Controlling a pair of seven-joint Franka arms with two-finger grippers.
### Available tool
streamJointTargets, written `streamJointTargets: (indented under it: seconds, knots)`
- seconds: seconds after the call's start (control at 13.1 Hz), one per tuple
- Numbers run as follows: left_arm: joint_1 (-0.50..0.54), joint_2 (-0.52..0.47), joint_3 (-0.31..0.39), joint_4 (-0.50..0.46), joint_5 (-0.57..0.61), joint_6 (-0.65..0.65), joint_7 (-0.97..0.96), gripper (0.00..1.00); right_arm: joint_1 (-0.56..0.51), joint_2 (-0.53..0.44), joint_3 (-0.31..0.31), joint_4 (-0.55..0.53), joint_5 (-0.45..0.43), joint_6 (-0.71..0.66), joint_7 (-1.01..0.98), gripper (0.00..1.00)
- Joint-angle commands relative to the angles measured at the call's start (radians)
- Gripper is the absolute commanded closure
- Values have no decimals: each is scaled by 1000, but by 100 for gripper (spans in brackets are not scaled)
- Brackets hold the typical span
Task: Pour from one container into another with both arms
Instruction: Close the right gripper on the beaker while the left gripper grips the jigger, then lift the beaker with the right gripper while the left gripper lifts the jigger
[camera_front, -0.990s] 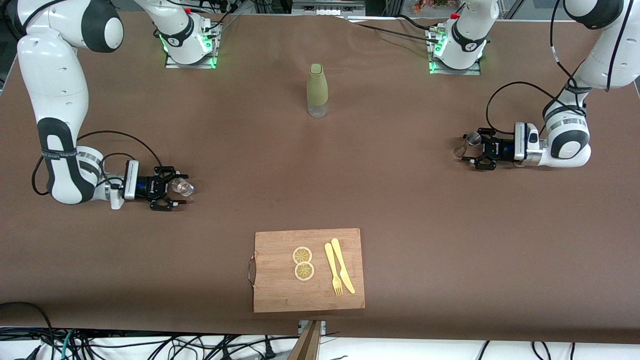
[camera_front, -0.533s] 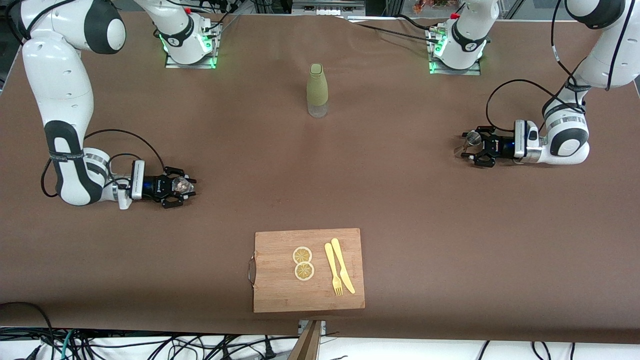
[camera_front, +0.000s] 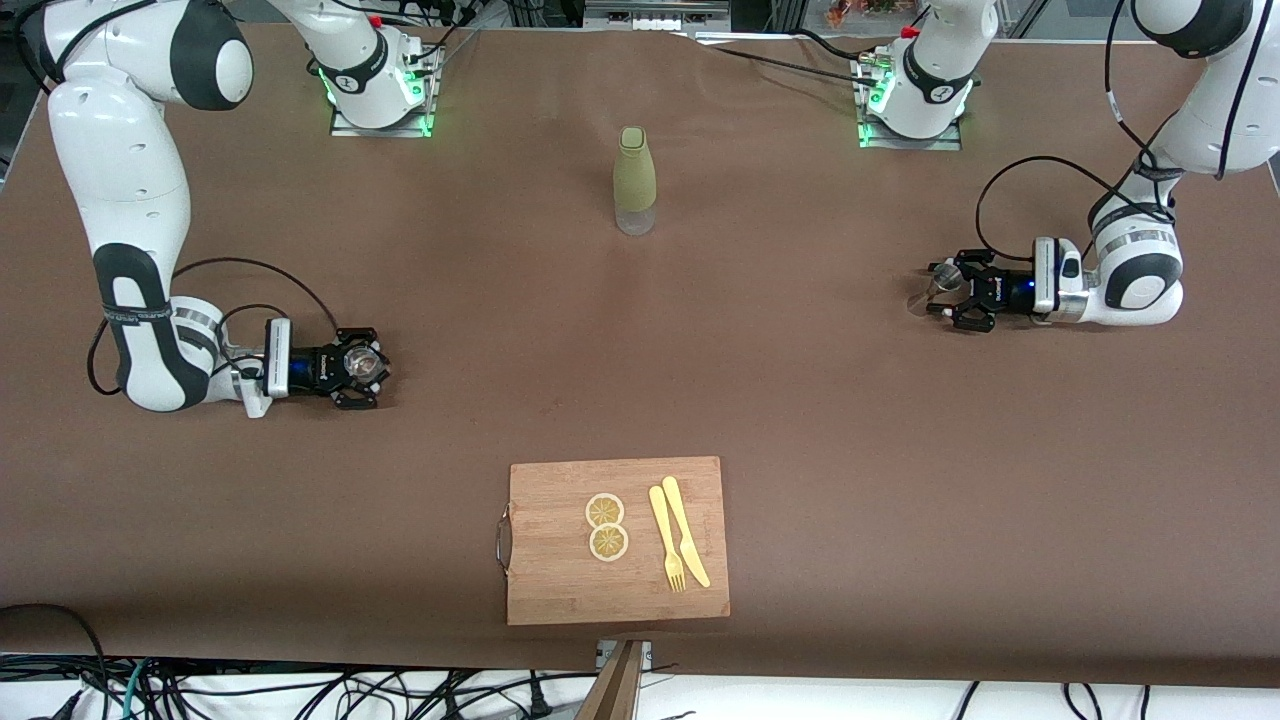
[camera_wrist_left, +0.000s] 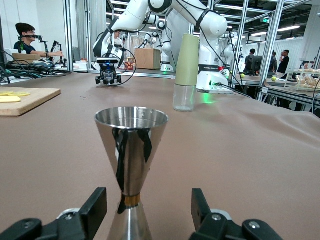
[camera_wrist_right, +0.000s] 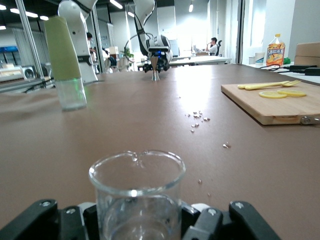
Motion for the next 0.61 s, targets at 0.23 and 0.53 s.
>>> streamJointTargets:
  seconds: [0.23, 0.53]
  knots:
    - [7, 6, 16, -25, 13, -26, 302, 24, 2, 3, 40, 47, 38, -51, 137, 82]
    - [6, 4, 16, -23, 10, -24, 305, 44, 2, -1, 88, 79, 49, -51, 226, 82]
